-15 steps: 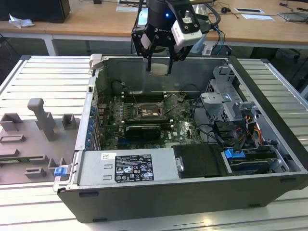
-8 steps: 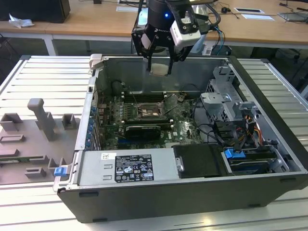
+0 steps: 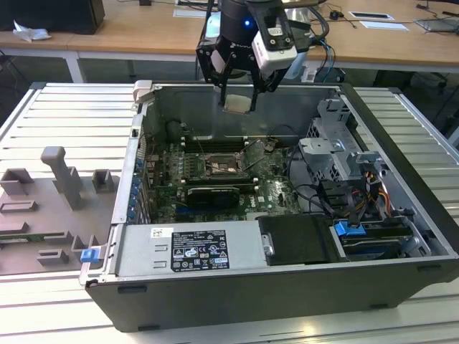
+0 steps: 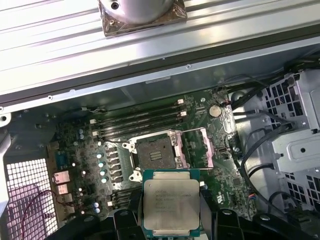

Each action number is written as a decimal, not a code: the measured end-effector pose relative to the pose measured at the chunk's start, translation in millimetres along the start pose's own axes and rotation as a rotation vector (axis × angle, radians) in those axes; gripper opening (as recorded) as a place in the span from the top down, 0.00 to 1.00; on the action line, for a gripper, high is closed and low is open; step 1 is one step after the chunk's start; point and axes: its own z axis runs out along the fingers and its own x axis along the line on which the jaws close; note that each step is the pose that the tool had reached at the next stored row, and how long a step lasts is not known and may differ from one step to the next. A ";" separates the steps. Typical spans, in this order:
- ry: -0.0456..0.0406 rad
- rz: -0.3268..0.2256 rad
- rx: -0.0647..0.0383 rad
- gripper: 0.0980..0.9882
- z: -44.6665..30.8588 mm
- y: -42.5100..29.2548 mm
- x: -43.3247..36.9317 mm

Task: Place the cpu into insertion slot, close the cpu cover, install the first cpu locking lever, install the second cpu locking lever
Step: 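Place the cpu into insertion slot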

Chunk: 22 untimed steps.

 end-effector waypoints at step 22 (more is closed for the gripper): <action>-0.0088 0.097 -0.002 0.50 1.7 -0.2 0.0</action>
